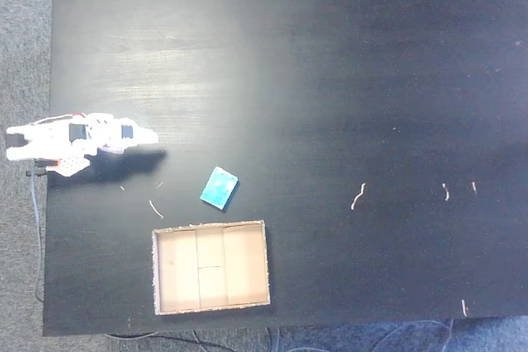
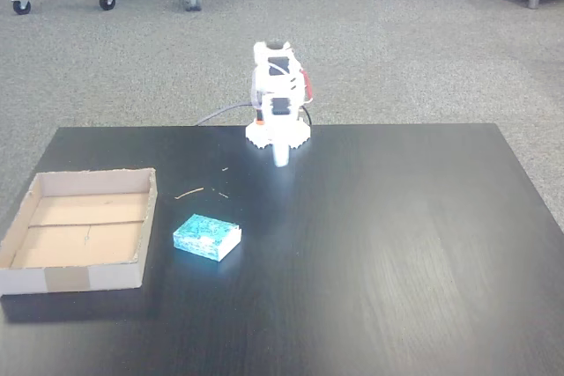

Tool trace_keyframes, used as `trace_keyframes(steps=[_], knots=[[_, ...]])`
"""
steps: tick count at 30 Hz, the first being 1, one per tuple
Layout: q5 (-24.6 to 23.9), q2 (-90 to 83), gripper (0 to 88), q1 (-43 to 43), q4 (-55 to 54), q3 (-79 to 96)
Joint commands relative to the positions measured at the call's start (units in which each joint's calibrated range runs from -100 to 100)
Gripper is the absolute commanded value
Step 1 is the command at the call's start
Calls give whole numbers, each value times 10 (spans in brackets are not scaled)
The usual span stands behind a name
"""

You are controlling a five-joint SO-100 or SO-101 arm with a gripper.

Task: Pick the green block and drop it in the box on the right.

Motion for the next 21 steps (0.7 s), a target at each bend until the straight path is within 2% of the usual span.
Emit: trace_keyframes(steps=[1, 3, 5, 7, 8, 10, 12, 16, 20, 21], knots=[[-42, 165, 1, 106, -50, -142], [-40, 282, 1, 130, -45, -223], [-63, 378, 1, 156, -46, -287], [-97, 454, 195, 186, -57, -333], [-103, 491, 264, 194, -63, -353], [-90, 570, 304, 205, -89, -399], [-75, 653, 301, 209, -88, -461], [-46, 819, 351, 203, 13, -636], [-60, 962, 487, 205, 101, -798], [-59, 985, 497, 208, 113, -830]])
